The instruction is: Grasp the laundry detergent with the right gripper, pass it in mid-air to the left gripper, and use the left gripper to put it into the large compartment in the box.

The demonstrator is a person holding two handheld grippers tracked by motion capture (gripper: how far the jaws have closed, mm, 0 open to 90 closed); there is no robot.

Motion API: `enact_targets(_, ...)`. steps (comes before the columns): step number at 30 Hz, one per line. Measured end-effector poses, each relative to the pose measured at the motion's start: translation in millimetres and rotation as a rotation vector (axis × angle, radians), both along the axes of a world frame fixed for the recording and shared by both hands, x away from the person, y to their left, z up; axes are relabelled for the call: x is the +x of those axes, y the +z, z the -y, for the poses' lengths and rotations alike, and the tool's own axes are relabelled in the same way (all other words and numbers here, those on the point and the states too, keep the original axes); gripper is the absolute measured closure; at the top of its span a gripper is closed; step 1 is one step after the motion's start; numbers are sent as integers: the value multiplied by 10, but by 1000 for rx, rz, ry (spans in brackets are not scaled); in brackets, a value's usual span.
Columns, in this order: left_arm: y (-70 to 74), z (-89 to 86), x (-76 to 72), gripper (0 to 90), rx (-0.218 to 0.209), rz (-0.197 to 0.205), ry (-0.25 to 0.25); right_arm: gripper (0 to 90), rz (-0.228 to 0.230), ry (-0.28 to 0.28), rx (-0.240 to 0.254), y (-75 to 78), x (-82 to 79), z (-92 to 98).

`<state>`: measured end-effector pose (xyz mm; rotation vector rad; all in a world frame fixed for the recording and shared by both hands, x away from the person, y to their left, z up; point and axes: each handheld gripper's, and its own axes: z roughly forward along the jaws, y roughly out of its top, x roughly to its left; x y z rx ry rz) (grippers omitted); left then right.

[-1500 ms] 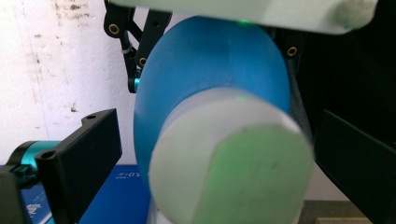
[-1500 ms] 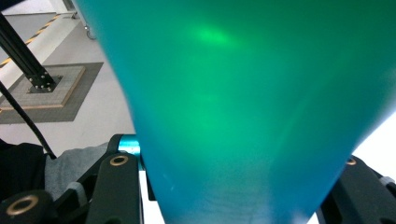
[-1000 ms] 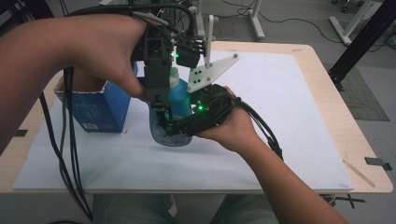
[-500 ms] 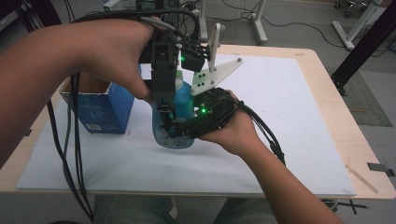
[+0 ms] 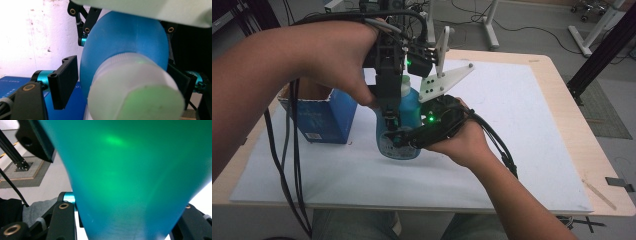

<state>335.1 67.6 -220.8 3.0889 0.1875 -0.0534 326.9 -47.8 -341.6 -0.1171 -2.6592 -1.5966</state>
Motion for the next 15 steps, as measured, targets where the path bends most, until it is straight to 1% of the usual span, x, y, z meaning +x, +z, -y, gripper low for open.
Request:
enact_targets(2, -3, 11, -4, 212, 5, -4, -3, 464, -1, 0, -1, 0, -3, -4)
enact_targets(5, -5, 22, -3, 245, 3, -8, -10, 464, -1, 1, 1, -3, -3, -7)
enact_targets(12, -24, 43, -3, 266, 12, -11, -10, 464, 3, 1, 6, 3, -3, -4)
enact_targets(14, -23, 48, -2, 322, 13, -13, -16, 464, 1, 4, 7, 3, -4, -4)
enact_targets(15, -27, 50, 0, 323, 13, -13, -12, 464, 0, 5, 7, 4, -5, -3)
